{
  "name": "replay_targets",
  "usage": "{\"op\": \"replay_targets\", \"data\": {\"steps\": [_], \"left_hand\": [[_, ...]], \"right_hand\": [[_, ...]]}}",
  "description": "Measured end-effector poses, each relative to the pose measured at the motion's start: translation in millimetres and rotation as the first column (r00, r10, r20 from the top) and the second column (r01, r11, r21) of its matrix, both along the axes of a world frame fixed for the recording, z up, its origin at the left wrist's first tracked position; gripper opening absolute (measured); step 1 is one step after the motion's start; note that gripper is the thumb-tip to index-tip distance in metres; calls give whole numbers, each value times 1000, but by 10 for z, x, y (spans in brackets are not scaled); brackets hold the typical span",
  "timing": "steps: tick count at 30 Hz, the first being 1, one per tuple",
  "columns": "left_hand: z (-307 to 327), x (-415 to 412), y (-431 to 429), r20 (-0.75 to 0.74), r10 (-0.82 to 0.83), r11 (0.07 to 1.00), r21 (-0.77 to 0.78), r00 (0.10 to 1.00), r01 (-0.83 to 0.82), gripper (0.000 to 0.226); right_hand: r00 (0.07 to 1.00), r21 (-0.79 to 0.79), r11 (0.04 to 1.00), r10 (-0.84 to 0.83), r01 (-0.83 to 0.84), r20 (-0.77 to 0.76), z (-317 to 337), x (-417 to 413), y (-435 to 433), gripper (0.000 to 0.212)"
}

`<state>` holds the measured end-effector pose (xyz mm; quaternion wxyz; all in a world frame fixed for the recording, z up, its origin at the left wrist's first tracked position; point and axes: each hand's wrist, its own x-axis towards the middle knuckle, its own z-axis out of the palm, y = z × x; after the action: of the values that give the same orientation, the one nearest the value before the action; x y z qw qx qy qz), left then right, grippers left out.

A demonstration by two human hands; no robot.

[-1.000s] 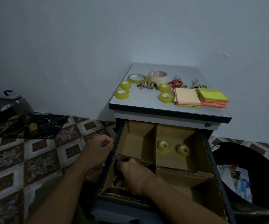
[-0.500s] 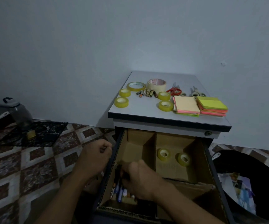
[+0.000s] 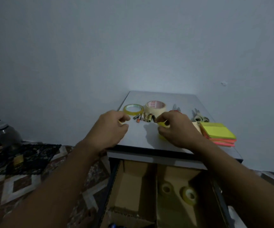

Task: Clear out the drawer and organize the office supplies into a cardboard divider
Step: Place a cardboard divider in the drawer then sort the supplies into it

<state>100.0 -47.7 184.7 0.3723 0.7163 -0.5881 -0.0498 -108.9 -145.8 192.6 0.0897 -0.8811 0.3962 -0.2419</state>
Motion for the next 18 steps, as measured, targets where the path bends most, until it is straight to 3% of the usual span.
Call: {"op": "replay_targets", "data": {"steps": [5,9,18], "left_hand": [[77,102,-603,262,-48,984,178,964,1,37],[67,109,-893,382,-95,962,271,919,-13,41],[-81,59,-1149,480,-90,966,256,873,-42,29]], "right_hand": [[983,-30,999,-47,43,-175,77,269,-415,38],[965,-2,1000,-13,13,-262,44,410,-617,38],[950,-30,999,22,-33,-312,-71,509,-723,32]]}}
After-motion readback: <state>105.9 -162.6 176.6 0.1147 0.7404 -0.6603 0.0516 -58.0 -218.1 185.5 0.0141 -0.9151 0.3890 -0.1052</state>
